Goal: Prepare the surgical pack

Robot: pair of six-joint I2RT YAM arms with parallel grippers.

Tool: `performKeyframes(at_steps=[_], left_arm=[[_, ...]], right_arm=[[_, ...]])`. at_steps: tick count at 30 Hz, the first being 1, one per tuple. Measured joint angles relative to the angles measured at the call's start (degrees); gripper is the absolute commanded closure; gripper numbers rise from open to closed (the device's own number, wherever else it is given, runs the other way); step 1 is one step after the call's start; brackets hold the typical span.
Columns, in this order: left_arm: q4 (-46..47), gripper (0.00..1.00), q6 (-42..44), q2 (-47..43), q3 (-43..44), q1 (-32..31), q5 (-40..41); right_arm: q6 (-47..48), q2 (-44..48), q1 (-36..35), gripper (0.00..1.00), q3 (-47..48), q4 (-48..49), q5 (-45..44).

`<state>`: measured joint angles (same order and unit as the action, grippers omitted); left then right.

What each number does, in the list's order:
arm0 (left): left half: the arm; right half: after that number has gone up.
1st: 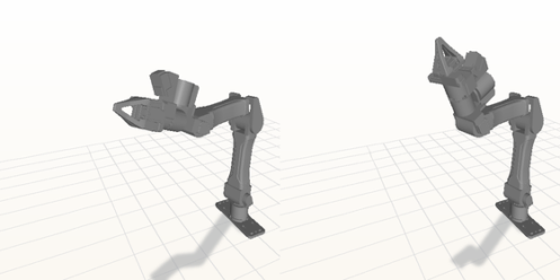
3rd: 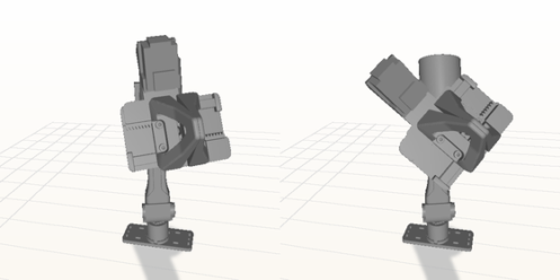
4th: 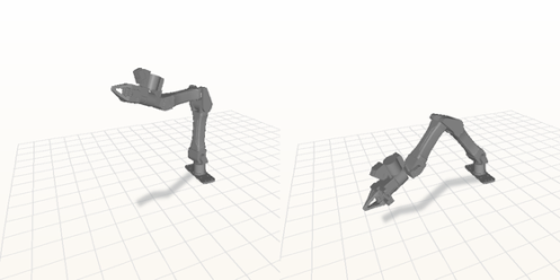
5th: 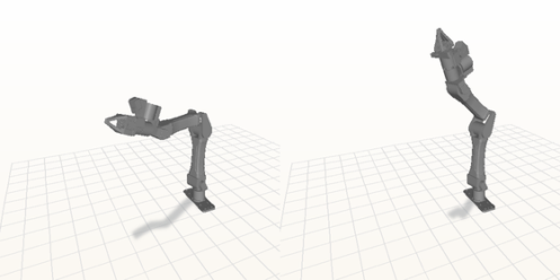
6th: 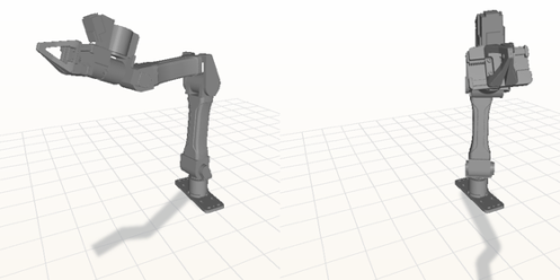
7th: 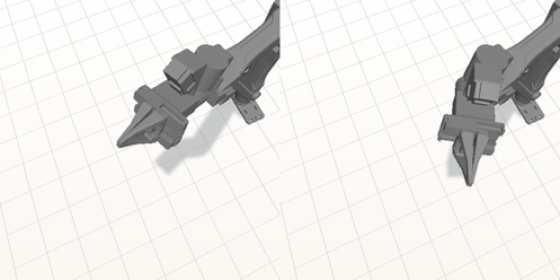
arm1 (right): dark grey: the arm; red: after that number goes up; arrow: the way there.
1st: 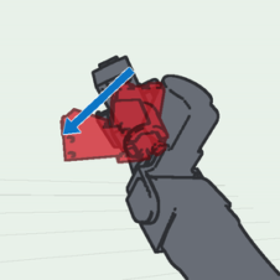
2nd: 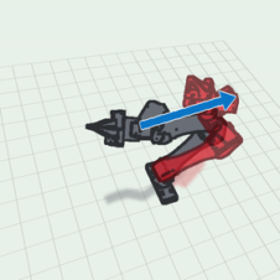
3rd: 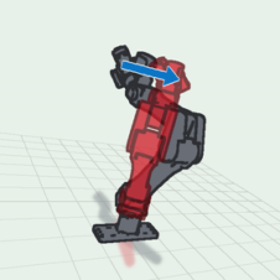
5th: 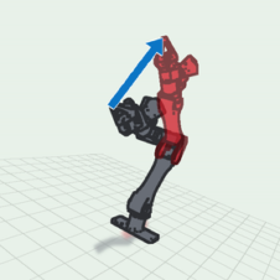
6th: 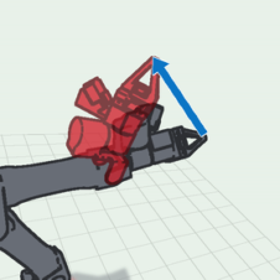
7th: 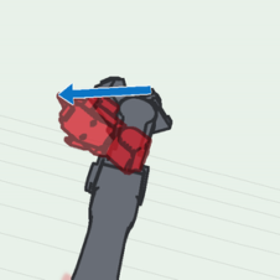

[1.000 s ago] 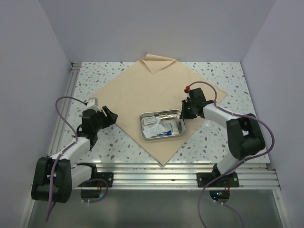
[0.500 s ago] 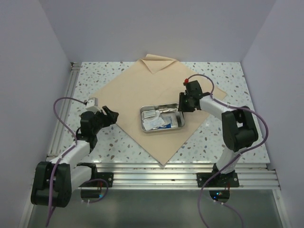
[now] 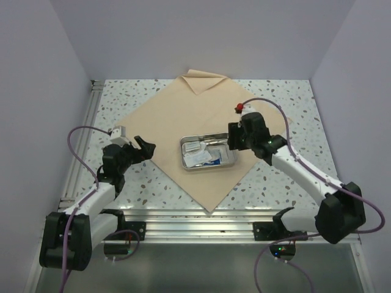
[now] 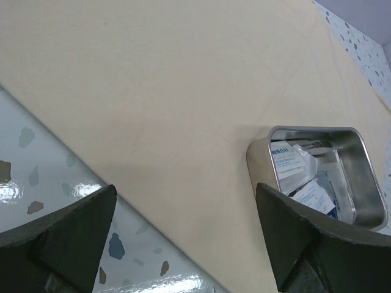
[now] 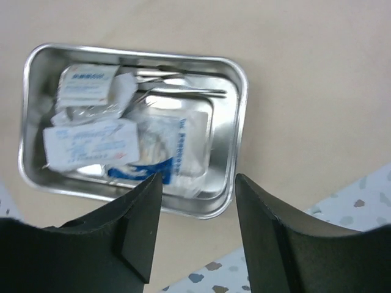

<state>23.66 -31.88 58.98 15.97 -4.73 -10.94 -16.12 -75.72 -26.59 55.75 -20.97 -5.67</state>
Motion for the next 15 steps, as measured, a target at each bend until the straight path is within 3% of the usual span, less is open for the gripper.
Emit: performKeyframes(at_steps=[10,15], left_arm=[[-0.1,0.0,-0.5,-2.8,-0.9,0.0,0.8],[0.3,0.0,-0.4,-4.9,-1.7,0.1,0.3]], right_arm=[[-1.3,7.6,-30.8,0.44,-12.2,-2.8,-5.9],[-3.6,7.5,-41.0,0.41,-15.9,-2.8,-7.9]])
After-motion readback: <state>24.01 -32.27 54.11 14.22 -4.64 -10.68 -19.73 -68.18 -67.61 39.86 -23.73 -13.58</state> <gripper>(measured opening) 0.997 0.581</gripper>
